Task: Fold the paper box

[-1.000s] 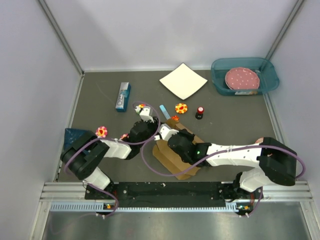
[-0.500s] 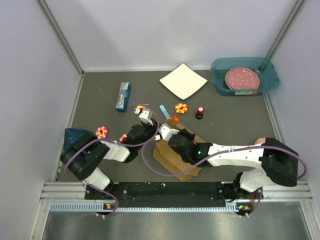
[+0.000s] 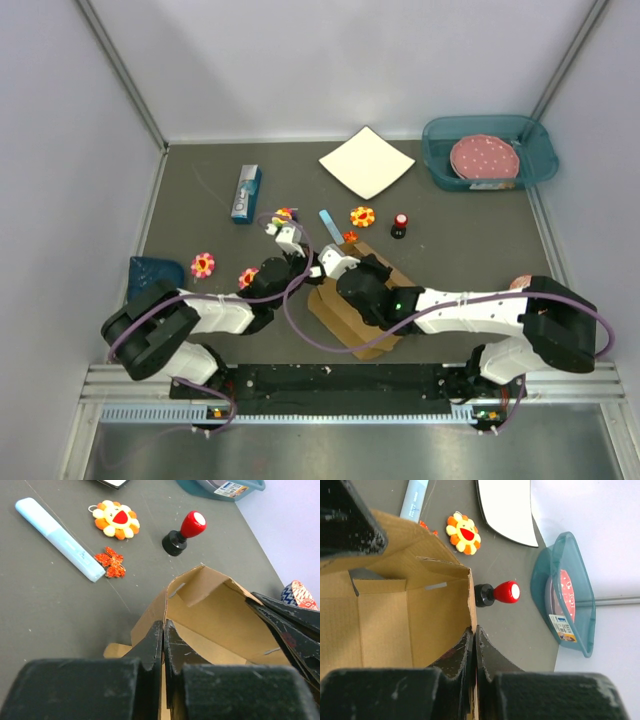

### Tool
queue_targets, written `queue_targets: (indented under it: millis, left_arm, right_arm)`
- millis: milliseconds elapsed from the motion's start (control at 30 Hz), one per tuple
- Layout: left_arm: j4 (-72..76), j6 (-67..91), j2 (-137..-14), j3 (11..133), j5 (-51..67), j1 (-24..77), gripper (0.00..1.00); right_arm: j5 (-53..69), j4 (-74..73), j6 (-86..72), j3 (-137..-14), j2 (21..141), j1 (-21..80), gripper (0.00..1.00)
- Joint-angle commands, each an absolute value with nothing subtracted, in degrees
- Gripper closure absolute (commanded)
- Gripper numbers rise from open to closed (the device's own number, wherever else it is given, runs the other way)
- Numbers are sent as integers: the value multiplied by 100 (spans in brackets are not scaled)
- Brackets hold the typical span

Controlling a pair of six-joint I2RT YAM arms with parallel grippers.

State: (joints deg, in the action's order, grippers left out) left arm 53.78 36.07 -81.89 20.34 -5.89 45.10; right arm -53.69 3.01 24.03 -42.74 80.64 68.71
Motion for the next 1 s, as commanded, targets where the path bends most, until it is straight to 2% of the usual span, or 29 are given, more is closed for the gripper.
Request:
queue_targets:
  millis: [0, 467, 800, 967]
  left_arm:
    - [5581, 3823, -7980, 2030, -940, 4973, 100]
    - [5844, 4034, -8622, 1863, -1212, 5378, 100]
    - [6556, 4087, -9114, 1644, -1757, 5950, 100]
    - [6583, 3885, -9088, 1591, -2012, 6064, 100]
  right_arm:
    - [-5616, 694, 2303, -4236, 7954, 7040, 100]
    - [-5836, 501, 2075, -4104, 8016, 7330, 100]
    - [-6126, 71, 1556, -4166, 8025, 7488, 100]
    - [-6231, -263, 1222, -4228, 7841, 7497, 83]
